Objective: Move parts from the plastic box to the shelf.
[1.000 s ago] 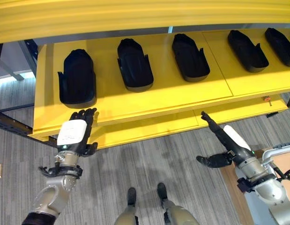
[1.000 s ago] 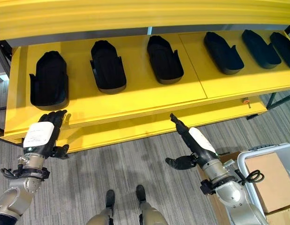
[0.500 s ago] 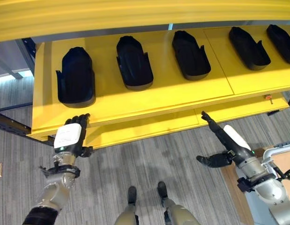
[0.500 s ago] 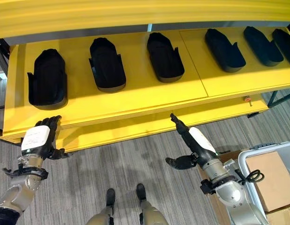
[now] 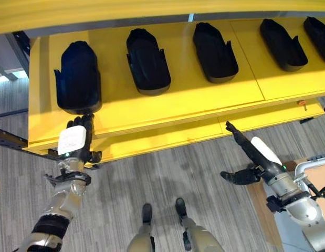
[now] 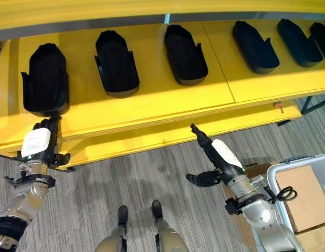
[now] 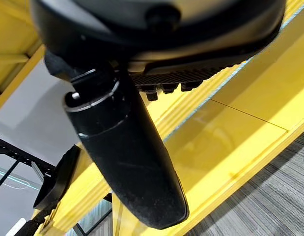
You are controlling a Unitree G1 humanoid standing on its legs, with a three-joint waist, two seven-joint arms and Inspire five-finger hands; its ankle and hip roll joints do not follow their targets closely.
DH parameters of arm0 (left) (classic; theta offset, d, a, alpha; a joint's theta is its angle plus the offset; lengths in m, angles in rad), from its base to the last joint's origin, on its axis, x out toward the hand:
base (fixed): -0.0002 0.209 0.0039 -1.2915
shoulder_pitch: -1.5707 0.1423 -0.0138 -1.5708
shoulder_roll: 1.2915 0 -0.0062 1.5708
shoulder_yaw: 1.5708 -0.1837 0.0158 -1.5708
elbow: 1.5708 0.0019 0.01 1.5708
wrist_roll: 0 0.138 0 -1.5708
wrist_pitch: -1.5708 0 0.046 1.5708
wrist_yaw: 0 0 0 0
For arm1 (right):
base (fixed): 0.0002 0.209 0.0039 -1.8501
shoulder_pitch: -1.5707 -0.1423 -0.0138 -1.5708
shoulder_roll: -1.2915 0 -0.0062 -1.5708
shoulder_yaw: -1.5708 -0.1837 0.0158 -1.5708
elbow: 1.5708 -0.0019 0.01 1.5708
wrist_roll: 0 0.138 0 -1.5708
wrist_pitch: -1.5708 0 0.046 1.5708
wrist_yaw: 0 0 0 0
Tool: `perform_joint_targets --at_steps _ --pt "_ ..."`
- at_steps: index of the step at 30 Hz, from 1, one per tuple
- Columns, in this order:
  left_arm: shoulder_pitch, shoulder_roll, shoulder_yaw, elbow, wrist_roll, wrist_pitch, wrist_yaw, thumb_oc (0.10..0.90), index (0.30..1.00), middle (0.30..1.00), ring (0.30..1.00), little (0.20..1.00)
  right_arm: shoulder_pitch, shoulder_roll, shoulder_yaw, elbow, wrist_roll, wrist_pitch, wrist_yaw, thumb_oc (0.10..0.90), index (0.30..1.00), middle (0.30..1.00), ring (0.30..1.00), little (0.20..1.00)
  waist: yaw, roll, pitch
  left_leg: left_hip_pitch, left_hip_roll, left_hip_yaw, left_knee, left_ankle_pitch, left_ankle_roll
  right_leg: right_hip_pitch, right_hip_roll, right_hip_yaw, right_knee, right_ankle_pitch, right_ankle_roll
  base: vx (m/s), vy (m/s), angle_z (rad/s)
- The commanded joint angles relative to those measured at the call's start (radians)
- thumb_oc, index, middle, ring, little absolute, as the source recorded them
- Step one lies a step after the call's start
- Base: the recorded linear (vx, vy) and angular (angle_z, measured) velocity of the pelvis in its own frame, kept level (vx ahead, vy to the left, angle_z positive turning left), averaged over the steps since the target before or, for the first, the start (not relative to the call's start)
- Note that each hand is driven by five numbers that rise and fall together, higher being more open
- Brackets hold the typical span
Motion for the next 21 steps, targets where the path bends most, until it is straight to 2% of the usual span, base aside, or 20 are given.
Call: perform_joint_targets --at_steps 1,21 --pt "-0.093 0.040 0.009 0.063 -0.049 0.008 0.022 0.900 1.000 1.000 1.000 1.000 -0.048 -0.043 -0.044 -0.126 0.026 -0.090 -0.067 0.900 1.000 1.000 1.000 1.000 -0.009 -0.023 -0.032 0.055 -0.009 0.078 -0.002 -0.039 0.039 -0.038 -0.019 -0.034 0.094 -0.040 0.041 0.00 0.000 0.00" --pt "-0.153 0.052 -0.024 0.097 -0.067 0.007 0.036 0.900 1.000 1.000 1.000 1.000 -0.050 -0.048 -0.039 -0.130 0.029 -0.097 -0.079 0.900 1.000 1.000 1.000 1.000 -0.015 -0.027 -0.027 0.048 -0.007 0.080 -0.001 -0.038 0.038 -0.050 -0.020 -0.031 0.096 -0.037 0.042 0.00 0.000 0.00"
